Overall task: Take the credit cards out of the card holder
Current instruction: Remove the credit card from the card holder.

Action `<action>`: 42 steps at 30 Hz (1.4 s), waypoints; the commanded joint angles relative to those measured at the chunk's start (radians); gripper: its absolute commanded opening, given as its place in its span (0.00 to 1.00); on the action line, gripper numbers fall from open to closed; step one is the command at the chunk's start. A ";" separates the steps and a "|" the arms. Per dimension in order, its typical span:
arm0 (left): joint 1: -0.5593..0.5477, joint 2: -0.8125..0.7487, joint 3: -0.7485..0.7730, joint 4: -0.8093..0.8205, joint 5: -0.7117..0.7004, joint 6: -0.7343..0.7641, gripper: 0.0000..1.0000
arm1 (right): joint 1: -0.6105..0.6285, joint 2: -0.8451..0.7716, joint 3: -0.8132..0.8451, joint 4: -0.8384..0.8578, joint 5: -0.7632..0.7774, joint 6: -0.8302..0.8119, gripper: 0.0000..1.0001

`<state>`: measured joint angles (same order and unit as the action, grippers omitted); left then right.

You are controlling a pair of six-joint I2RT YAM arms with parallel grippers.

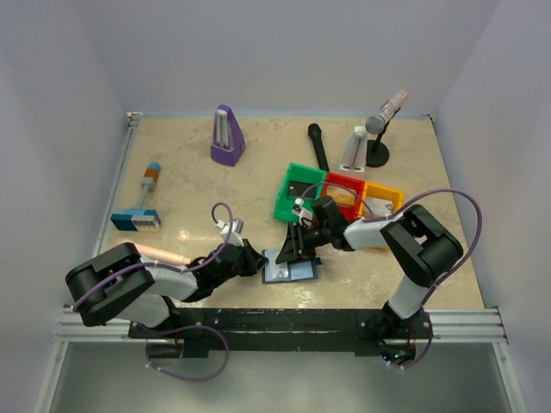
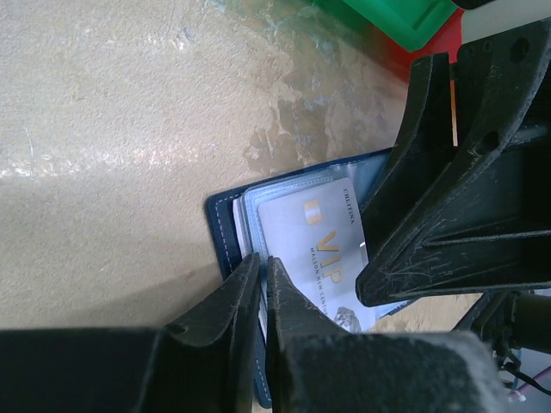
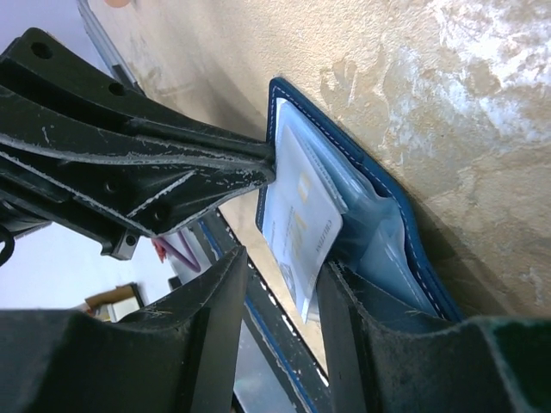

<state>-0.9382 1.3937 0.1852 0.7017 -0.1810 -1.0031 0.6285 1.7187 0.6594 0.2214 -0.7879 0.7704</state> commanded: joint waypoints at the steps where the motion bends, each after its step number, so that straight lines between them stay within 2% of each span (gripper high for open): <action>1: -0.008 -0.025 -0.021 0.042 0.040 0.004 0.16 | 0.020 -0.060 -0.014 0.029 0.026 0.013 0.41; 6: -0.008 -0.048 -0.026 0.015 0.035 0.004 0.20 | 0.016 -0.094 -0.029 0.022 0.042 0.020 0.40; 19: -0.008 -0.067 -0.033 0.004 0.032 0.009 0.19 | 0.007 -0.145 -0.050 0.039 0.056 0.035 0.40; 23: -0.008 -0.056 -0.020 -0.001 0.041 0.018 0.13 | 0.007 -0.157 -0.046 0.032 0.055 0.038 0.40; 27: -0.008 -0.055 -0.010 -0.040 0.026 0.012 0.00 | 0.005 -0.177 -0.044 -0.002 0.061 0.023 0.40; 34: -0.008 -0.035 0.028 -0.154 -0.008 -0.012 0.00 | -0.010 -0.200 -0.053 -0.031 0.061 0.010 0.40; 42: -0.008 -0.030 0.034 -0.186 -0.021 -0.032 0.00 | -0.026 -0.234 -0.063 -0.068 0.067 -0.011 0.40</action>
<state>-0.9432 1.3479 0.2066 0.5850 -0.1658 -1.0229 0.6113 1.5288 0.6010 0.1684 -0.7197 0.7841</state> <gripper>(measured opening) 0.013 0.396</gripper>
